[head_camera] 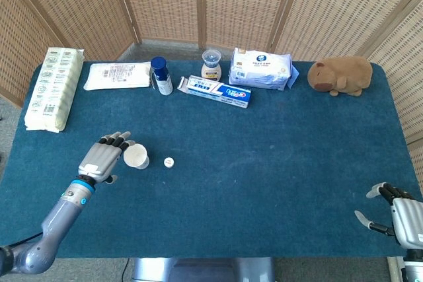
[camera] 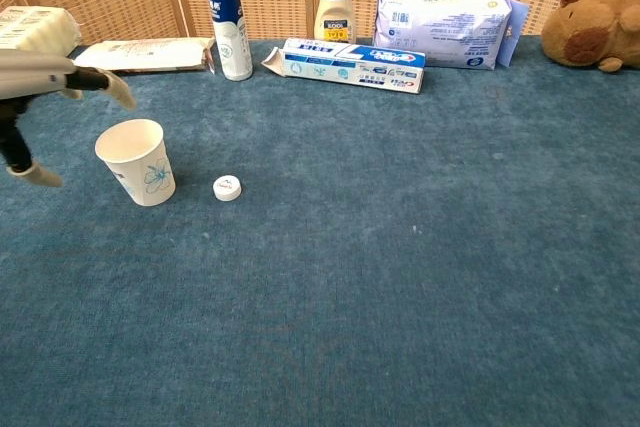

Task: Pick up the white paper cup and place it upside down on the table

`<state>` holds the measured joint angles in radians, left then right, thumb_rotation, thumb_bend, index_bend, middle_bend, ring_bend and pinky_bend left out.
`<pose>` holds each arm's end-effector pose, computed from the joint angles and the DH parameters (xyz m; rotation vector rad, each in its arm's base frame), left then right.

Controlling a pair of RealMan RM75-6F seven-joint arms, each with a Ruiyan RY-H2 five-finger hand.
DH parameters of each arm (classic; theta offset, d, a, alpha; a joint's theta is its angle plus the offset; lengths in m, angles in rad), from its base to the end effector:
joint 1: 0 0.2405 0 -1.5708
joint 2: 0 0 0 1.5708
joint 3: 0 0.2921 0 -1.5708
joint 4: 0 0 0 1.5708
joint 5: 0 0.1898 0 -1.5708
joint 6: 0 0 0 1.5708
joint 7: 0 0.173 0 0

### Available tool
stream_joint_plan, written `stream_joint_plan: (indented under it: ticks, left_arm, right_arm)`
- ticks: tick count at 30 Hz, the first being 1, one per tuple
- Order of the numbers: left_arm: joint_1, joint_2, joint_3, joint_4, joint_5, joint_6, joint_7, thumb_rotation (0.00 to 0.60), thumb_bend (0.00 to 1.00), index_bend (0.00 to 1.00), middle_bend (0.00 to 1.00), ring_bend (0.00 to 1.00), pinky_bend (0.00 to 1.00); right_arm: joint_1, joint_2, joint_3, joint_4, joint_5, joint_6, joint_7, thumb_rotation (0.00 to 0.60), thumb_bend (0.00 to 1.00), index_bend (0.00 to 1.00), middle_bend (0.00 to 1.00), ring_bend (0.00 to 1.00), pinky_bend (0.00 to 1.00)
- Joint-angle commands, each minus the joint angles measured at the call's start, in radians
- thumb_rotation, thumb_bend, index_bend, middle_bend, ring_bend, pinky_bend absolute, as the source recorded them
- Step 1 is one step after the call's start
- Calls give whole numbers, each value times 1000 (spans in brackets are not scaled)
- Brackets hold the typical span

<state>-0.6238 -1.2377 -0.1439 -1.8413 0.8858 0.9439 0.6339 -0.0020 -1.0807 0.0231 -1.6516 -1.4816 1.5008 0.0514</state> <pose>-0.2175 0.3426 0.0685 -1.8613 -0.9857 -0.6012 -0.3506 -0.1758 0.2024 1.3033 -1.0087 0.8651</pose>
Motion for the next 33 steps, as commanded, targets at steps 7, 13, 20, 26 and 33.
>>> stream_joint_plan:
  ticks: [7,13,20,26,33]
  left_arm:
    - [-87,-72,2,73,-134,-37,9,600,185,123,52,0,118]
    - [-127,-97,10,98,-171,-31,15,600,186,130,52,0,118]
    - [-146,-130,23,117,-201,8,20,600,234,235,53,0,118]
    - [-156,-168,22,137,-215,56,16,600,288,395,53,0,118]
    - [-126,-177,-28,126,-226,60,-129,600,313,427,53,0,118]
  right_arm:
    - [-1,4,3,-6,10,-8,-12,408,260,453,373,400,407]
    - [0,4,6,-11,10,-9,-13,411,259,453,373,400,407]
    - [1,7,8,-13,16,-17,-15,410,260,453,373,400,408]
    - [4,0,9,-10,14,-22,-20,410,260,453,373,400,407]
    - [4,1,11,-9,13,-20,-18,408,260,454,373,400,408]
